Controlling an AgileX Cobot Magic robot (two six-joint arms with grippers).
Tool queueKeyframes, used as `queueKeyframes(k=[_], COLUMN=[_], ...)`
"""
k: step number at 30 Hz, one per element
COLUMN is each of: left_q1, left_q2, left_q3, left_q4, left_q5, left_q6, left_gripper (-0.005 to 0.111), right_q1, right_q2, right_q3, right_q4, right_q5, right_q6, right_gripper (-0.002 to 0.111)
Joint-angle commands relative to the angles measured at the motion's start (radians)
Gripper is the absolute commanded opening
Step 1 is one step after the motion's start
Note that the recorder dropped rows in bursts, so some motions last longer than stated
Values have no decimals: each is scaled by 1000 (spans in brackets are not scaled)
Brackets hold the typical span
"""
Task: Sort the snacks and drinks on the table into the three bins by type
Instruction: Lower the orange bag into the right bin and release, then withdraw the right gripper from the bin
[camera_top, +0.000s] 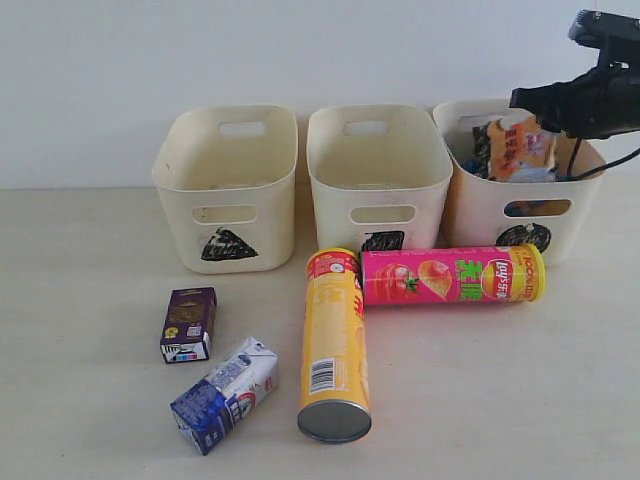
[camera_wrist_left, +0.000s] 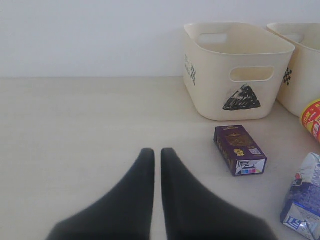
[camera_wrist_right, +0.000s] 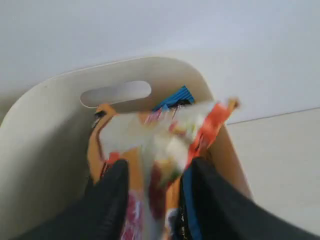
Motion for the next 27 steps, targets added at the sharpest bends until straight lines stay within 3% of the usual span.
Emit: queueKeyframes(k=[1, 4, 14, 15, 21, 27], left_q1=[-4, -4, -4, -4, -4, -4], left_q2=[-2, -2, -2, -2, -2, -2], left_q3=[4, 4, 4, 4, 4, 4], left_q4=[-5, -5, -5, -5, -5, -5], left_q5=[-18, -18, -18, -18, -18, -18], left_q6=[0, 0, 0, 0, 0, 0], left_gripper=[4, 4, 4, 4, 4, 4], right_q1=[-1, 0, -1, -3, -15, -37], right_q2=[-7, -30, -117, -119, -133, -348], right_q3=[-22, -27, -27, -27, -12, 310], right_q4=[-2, -2, -6, -27, -62, -45], right_q5=[7, 5, 122, 183, 302, 54], right_q6=[-6, -6, -30, -32, 17, 83], right_gripper=[75, 75, 12, 0, 0, 0])
